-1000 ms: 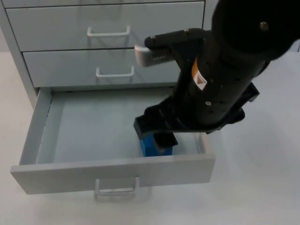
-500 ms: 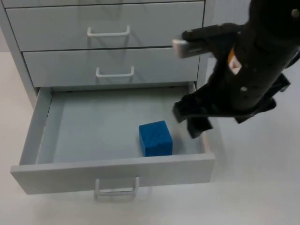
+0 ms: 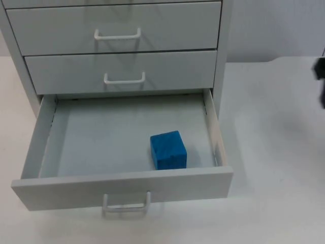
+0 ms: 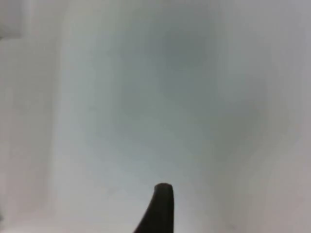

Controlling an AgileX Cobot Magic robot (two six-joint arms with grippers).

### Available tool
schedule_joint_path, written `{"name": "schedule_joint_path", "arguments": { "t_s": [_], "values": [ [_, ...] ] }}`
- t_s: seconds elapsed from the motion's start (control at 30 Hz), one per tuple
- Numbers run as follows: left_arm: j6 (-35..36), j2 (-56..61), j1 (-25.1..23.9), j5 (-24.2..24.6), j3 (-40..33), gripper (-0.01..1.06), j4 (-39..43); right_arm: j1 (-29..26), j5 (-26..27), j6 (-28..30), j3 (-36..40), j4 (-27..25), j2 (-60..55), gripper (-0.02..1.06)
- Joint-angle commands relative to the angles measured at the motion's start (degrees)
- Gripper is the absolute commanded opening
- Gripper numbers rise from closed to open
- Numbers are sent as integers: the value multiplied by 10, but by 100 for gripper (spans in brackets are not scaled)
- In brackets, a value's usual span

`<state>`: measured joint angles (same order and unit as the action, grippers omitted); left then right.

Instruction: Open the drawer with the left hand, place the block into the drawer with the right hand, then close the drawer with the left hand.

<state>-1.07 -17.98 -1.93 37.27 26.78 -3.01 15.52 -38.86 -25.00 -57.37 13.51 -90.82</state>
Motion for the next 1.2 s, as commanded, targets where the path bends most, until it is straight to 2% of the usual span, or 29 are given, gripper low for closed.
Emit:
{"name": "schedule_joint_path", "arguments": {
  "t_s": [0.0, 0.07, 0.2, 0.4, 0.6, 0.73, 0.93, 1.17],
  "values": [
    [-1, 4, 9, -4, -2, 105, -6, -38, 1, 11, 28, -6, 38, 76],
    [-1, 4, 15, -4, -2, 105, -6, -73, 1, 21, 53, -19, 68, 76],
    [-1, 4, 16, -4, -2, 105, -6, -109, -6, 28, 86, -21, 111, 76],
    [-1, 4, 16, -5, -2, 105, -6, -113, -15, 32, 106, -19, 165, 76],
    [-1, 4, 16, -16, -2, 105, -6, -108, -83, 71, 106, -17, 209, 76],
    [-1, 4, 16, -16, -2, 105, -6, -108, -97, 90, 106, -22, 245, 76],
    [-1, 4, 16, -16, -2, 105, -8, -108, -88, 92, 106, -23, 321, 76],
    [-3, 4, 16, -16, -2, 105, -8, -108, -85, 101, 106, -23, 356, 76]
  ]
}}
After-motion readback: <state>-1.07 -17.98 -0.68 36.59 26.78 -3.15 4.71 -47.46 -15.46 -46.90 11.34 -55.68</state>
